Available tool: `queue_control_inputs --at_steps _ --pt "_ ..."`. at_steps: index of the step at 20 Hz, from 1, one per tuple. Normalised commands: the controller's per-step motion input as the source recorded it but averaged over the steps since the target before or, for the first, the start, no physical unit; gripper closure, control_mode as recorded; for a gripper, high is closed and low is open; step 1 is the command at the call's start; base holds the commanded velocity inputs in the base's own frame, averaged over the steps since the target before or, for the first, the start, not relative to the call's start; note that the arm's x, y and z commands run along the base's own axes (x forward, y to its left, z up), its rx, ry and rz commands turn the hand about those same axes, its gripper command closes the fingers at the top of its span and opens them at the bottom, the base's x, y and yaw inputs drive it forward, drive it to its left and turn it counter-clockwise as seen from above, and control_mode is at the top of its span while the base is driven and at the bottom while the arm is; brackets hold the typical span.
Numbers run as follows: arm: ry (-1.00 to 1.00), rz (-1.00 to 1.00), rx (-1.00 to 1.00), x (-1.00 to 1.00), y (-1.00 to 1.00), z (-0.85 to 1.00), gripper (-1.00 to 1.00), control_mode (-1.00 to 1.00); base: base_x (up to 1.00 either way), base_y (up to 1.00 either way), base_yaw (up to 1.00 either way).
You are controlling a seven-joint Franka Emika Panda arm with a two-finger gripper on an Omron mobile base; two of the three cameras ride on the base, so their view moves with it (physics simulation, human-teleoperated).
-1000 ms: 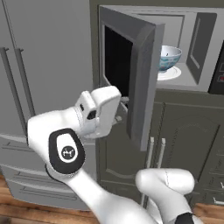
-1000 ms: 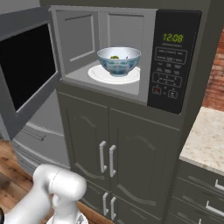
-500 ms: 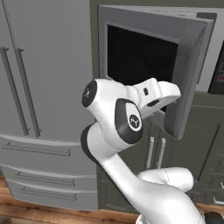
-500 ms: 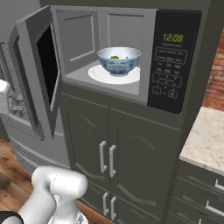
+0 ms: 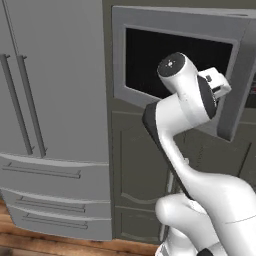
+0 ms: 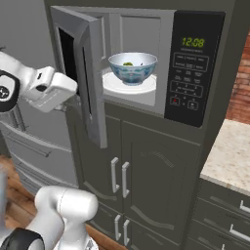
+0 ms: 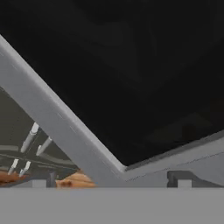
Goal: Place the bowl containing the garlic and broccoli in the microwave. Close the microwave door and press the start button to microwave the meal.
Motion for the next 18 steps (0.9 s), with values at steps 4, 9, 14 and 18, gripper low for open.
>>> queue_control_inputs --at_steps 4,9,14,18 --pt "0.07 0.25 0.00 1.00 -0.48 -0.37 -1.00 -1.00 0.00 0.00 0.00" --pt "0.00 0.30 0.00 1.00 -0.52 -0.29 -1.00 -1.00 0.00 0.00 0.00" --pt "0.00 0.29 0.00 1.00 -0.50 -0.16 -1.00 -1.00 0.00 0.00 0.00" --pt "0.00 0.29 0.00 1.00 -0.49 -0.12 -1.00 -1.00 0.00 0.00 0.00"
